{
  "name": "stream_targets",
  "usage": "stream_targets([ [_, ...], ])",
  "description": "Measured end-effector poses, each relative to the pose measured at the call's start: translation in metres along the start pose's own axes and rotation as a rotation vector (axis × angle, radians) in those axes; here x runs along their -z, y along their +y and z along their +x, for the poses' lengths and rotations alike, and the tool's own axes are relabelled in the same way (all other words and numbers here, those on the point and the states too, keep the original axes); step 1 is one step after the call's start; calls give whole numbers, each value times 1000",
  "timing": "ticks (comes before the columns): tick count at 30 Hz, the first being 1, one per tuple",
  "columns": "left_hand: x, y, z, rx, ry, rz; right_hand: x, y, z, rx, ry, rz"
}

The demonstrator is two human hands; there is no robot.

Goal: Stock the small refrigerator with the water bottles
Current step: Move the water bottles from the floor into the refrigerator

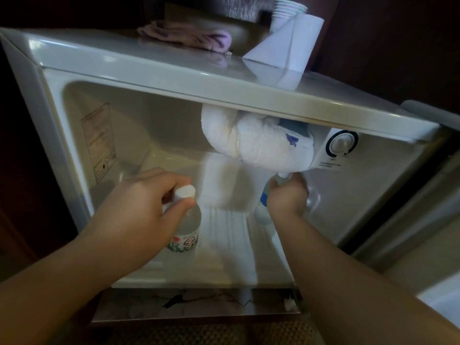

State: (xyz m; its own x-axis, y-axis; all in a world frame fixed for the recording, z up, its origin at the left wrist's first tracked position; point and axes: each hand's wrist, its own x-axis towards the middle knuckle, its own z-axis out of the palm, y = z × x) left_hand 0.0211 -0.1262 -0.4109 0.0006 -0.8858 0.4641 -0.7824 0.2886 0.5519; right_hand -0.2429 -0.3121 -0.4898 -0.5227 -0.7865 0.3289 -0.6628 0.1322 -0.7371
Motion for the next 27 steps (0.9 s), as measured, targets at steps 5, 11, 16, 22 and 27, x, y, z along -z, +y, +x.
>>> stream_targets([
  [5, -37, 4, 35, 89, 36, -70, 22, -7, -46, 86, -35, 99],
  [11, -85, 15, 70, 109, -7, -108, 42, 31, -114, 236, -390, -184],
  [16, -129, 9, 86, 123, 18, -233, 45, 76, -146, 364, -709, -494],
  [22, -163, 15, 106, 130, 58, -248, 45, 105, -177, 441, -799, -601],
  [27, -177, 22, 120, 233, 70, -302, 43, 109, -178, 501, -783, -591],
])
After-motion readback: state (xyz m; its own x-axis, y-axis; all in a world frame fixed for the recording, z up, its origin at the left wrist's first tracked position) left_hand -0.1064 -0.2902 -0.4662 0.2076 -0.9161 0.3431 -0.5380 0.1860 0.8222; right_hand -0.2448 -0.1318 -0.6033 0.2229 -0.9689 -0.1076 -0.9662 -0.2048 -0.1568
